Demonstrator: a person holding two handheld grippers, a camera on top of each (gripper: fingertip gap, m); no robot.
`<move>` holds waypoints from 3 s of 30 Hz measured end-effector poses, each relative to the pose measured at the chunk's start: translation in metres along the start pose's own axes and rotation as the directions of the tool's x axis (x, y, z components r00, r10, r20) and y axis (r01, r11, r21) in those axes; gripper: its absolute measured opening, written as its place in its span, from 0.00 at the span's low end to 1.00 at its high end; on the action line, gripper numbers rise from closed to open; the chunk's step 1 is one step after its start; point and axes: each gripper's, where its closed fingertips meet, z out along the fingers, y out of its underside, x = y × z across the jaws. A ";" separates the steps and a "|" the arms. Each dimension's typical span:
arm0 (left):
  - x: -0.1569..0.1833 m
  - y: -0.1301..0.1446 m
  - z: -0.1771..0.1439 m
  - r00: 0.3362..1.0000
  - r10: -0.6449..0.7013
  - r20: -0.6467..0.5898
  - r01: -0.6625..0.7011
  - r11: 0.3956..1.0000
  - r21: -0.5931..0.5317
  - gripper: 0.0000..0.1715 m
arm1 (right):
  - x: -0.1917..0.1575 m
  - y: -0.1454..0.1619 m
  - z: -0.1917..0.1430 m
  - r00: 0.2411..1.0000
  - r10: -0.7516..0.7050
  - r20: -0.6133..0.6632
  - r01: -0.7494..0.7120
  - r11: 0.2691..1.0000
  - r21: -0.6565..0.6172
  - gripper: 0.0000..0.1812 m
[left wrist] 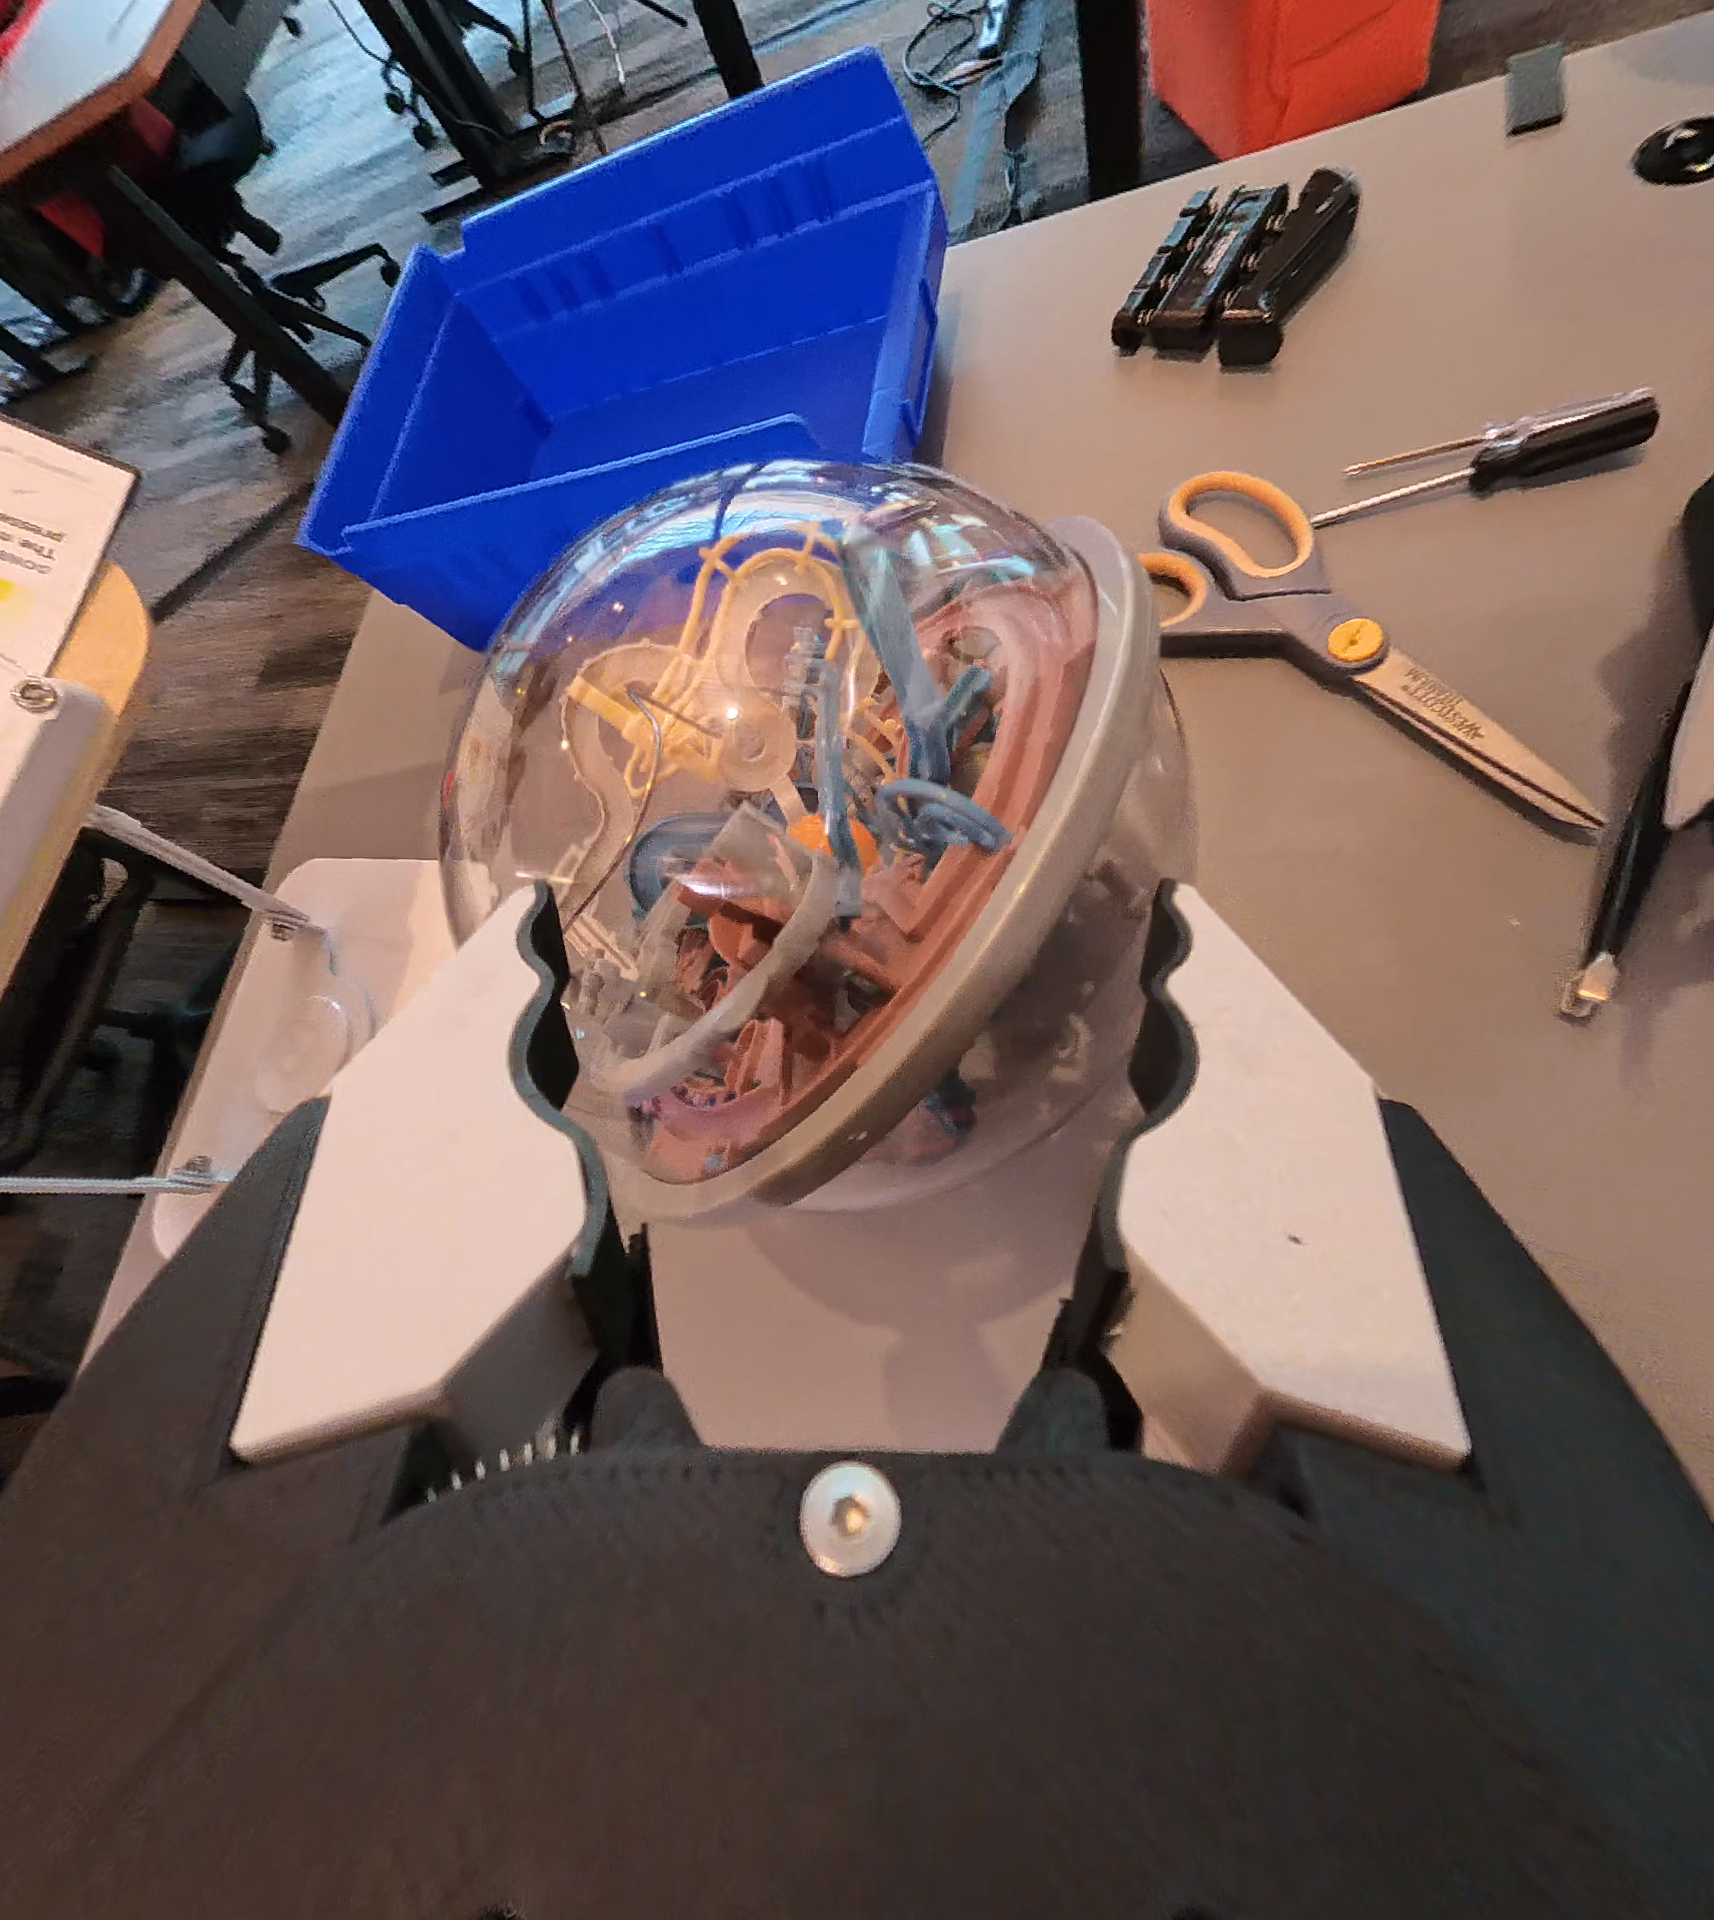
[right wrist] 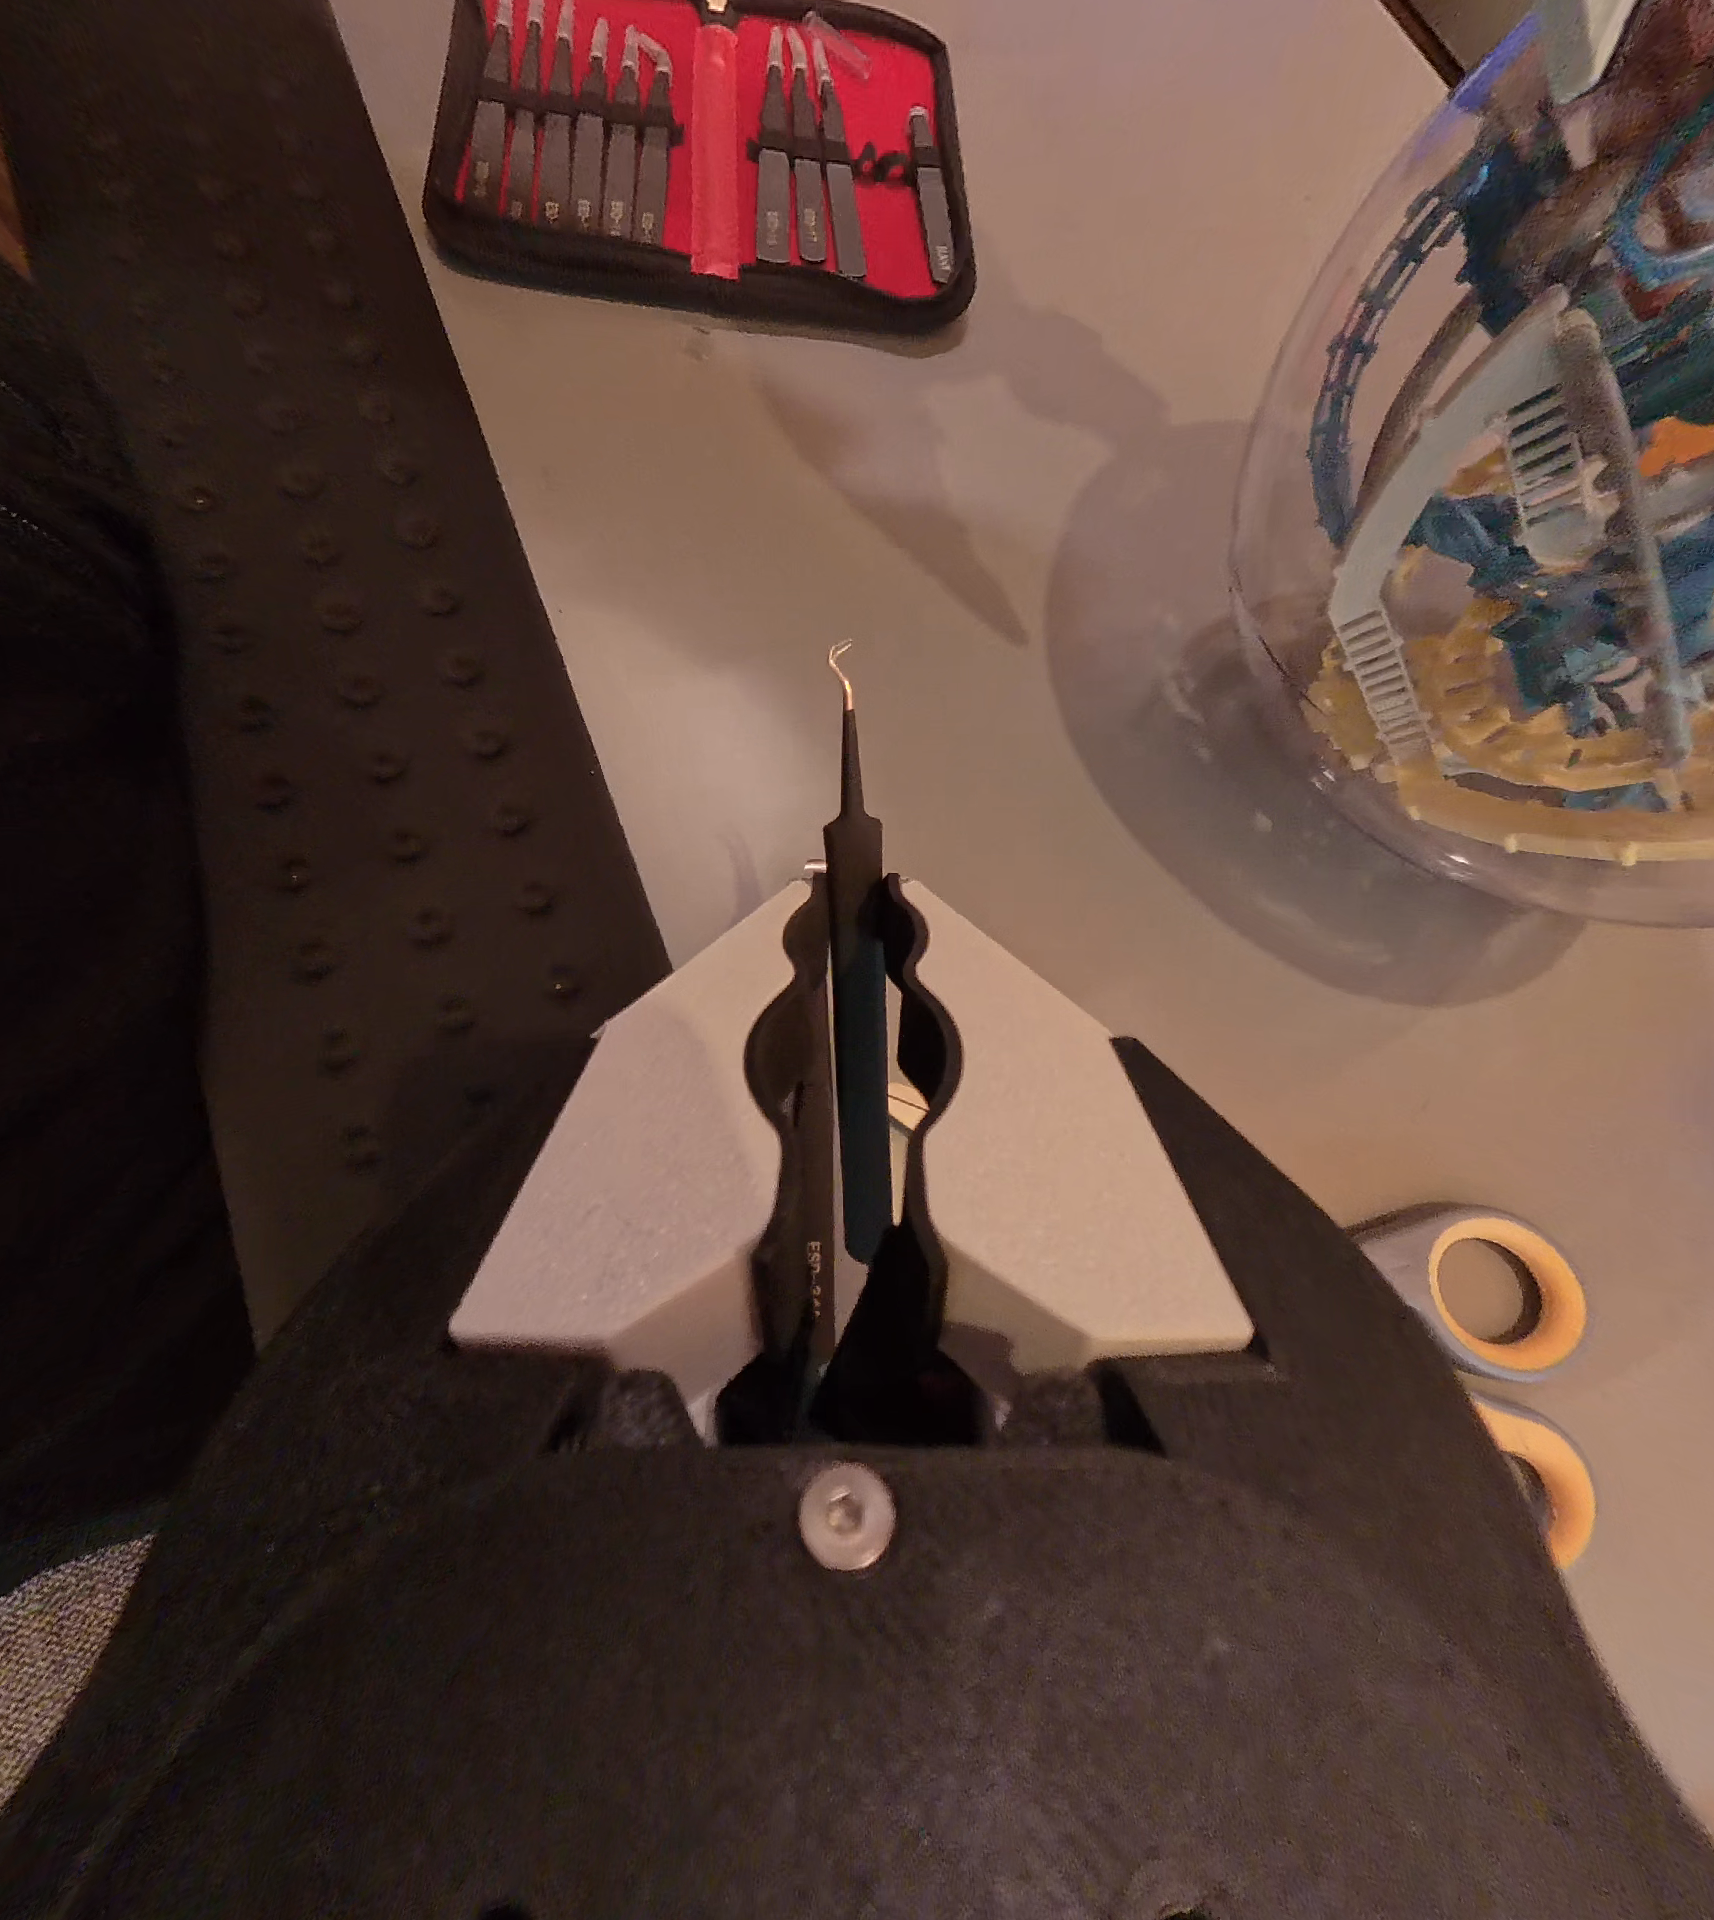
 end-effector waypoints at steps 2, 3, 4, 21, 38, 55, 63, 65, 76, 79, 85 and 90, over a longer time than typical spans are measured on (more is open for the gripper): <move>-0.001 0.001 0.001 1.000 0.007 0.022 -0.007 1.000 -0.002 0.63 | 0.001 0.000 -0.001 1.000 0.008 -0.001 -0.008 1.000 0.010 0.04; -0.003 0.002 0.001 0.999 0.004 0.032 -0.004 1.000 -0.004 0.62 | 0.003 0.000 -0.001 1.000 0.014 -0.004 -0.014 1.000 0.013 0.04; -0.004 0.003 0.001 0.999 -0.001 0.036 0.001 1.000 -0.004 0.62 | 0.004 -0.001 -0.001 1.000 0.020 -0.006 -0.020 1.000 0.016 0.04; 0.124 -0.016 -0.054 0.925 0.369 0.085 -0.379 0.901 0.209 0.37 | -0.001 -0.043 0.003 0.951 0.191 0.241 -0.233 0.960 0.157 0.03; 0.160 0.026 -0.045 0.845 0.534 0.017 -0.533 0.840 0.097 0.02 | -0.022 -0.070 0.019 0.682 0.282 0.675 -0.366 0.930 -0.018 0.04; 0.143 0.056 -0.069 0.874 -0.365 -0.320 0.396 0.917 0.037 0.00 | -0.004 -0.108 0.050 0.746 -0.631 -0.214 0.633 0.771 -0.067 0.11; 0.138 0.064 -0.091 0.610 -0.651 -0.452 0.735 0.678 0.014 0.00 | -0.026 -0.116 0.067 0.649 -0.711 -0.270 0.717 0.690 -0.095 0.14; 0.137 0.068 -0.094 0.546 -0.696 -0.466 0.790 0.613 0.011 0.00 | -0.020 -0.122 0.066 0.645 -0.682 -0.345 0.700 0.709 -0.091 0.13; 0.138 0.073 -0.111 0.125 -0.773 -0.622 0.989 0.146 0.017 0.00 | -0.030 -0.140 0.075 0.457 -0.748 -0.481 0.823 0.561 -0.092 0.03; 0.136 0.072 -0.119 0.078 -0.748 -0.659 0.997 0.061 0.048 0.00 | -0.030 -0.147 0.078 0.405 -0.768 -0.497 0.855 0.510 -0.091 0.04; 0.146 0.079 -0.123 0.044 -0.742 -0.669 0.999 0.020 0.044 0.00 | -0.032 -0.145 0.087 0.360 -0.806 -0.469 0.882 0.458 -0.111 0.05; 0.146 0.078 -0.127 0.026 -0.715 -0.698 0.998 -0.021 0.059 0.00 | -0.033 -0.147 0.087 0.414 -0.805 -0.424 0.868 0.490 -0.083 0.03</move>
